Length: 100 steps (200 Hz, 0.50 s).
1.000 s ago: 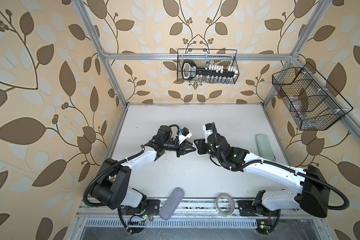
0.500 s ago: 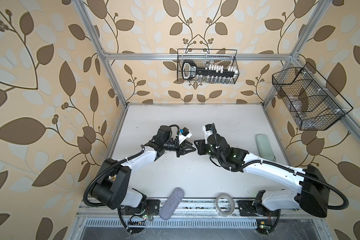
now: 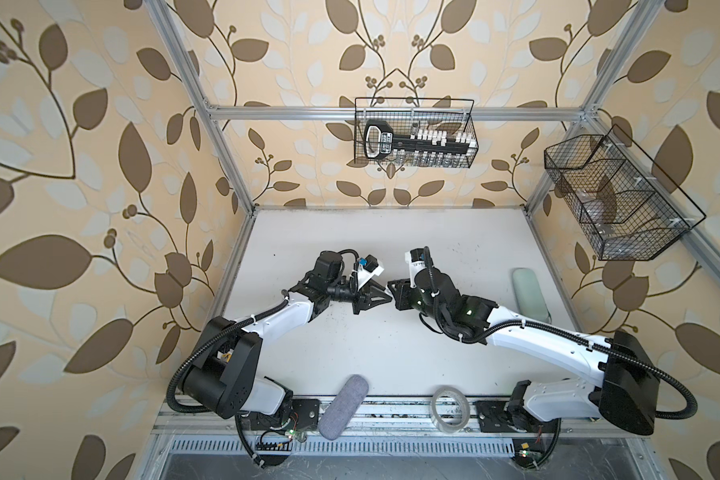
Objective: Insert the wireless bluetooth earbuds into the charging case
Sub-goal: 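Lower the held earbud into the empty slot of the white case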
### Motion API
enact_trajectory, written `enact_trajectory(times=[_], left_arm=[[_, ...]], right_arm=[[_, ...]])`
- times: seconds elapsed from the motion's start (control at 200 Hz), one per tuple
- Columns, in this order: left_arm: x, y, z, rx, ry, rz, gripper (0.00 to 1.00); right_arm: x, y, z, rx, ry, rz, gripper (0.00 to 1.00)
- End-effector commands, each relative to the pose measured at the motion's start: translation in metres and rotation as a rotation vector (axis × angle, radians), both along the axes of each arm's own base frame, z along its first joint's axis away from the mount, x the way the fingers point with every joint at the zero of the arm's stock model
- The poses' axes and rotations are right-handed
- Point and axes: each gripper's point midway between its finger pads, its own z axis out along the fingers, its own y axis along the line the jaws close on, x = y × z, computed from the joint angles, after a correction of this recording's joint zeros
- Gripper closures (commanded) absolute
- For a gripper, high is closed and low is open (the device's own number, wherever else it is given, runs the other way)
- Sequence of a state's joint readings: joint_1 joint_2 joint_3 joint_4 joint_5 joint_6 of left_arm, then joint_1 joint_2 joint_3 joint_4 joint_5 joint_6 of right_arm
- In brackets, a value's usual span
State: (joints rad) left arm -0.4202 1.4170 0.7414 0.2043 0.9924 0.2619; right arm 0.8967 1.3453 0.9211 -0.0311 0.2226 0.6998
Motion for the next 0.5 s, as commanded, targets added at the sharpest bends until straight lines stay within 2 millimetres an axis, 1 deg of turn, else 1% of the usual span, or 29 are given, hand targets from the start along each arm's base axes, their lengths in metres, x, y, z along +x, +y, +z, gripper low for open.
enact_trajectory(times=[0.0, 0.245, 0.495], left_arm=[[-0.0001, -0.0069, 0.0188, -0.035, -0.048, -0.042, 0.92], [0.0002, -0.0068, 0.0183, -0.032, -0.051, -0.04, 0.92], [-0.0001, -0.0068, 0.0183, -0.033, -0.052, -0.042, 0.92]], right_arm=[[-0.0042, 0.0034, -0.0089, 0.001, 0.015, 0.014, 0.81], [-0.009, 0.0029, -0.0129, -0.005, 0.02, 0.02, 0.81], [-0.0101, 0.0012, -0.0106, -0.005, 0.017, 0.021, 0.81]])
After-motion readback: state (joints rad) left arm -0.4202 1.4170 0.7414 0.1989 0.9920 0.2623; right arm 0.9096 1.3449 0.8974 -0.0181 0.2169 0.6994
